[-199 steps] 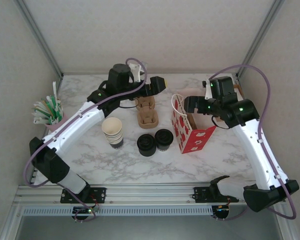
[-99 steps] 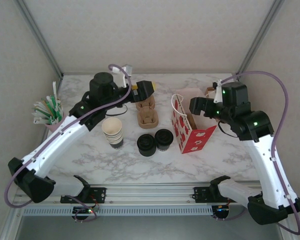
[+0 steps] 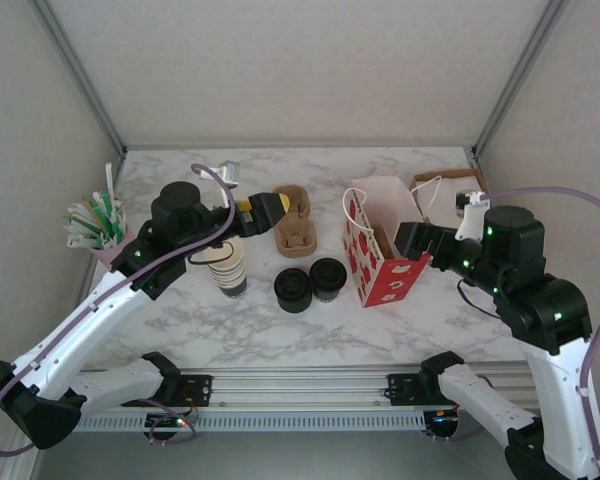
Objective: Pack the takeout coffee
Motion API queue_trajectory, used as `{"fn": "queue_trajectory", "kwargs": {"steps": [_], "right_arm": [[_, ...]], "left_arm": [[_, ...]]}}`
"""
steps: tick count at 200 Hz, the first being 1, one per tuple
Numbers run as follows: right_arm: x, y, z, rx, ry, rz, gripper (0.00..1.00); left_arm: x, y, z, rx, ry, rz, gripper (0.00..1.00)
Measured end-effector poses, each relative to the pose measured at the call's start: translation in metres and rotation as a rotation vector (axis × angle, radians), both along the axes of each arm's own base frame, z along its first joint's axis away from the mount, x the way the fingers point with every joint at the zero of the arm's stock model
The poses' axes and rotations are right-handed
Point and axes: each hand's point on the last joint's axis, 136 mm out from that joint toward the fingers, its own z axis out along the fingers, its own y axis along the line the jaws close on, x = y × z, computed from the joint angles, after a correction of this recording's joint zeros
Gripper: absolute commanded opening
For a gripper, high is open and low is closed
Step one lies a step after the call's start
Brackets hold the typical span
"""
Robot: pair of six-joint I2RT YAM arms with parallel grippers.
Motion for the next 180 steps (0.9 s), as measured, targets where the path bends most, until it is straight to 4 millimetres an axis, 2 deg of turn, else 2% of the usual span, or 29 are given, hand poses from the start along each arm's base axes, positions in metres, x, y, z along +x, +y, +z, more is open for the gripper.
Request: {"fn": "queue_trajectory", "kwargs": {"steps": [56,74,149,180], "right_arm": [[-0.018,0.006,-0.046,0.045,0.124,0.032,0.99],[-0.019,0.007,-0.057,0.042,0.152,0.036,0.99],[-0.014,0.015,-0.079,0.071,0.143,0.055,0.99],[-0.013,0.028,-0.084,0.132,0.125,0.111,0.99]], "left_arm": [[-0.010,0.001,-0.040,0.012,0.106,-0.016,1.00],[-0.009,0.001,-0.046,0.017,0.126,-0.013,1.00],[0.012,0.004,-0.057,0.023,0.171,0.084,1.00],[0.018,0.006,-0.062,0.037,0.174,0.112,1.00]]}}
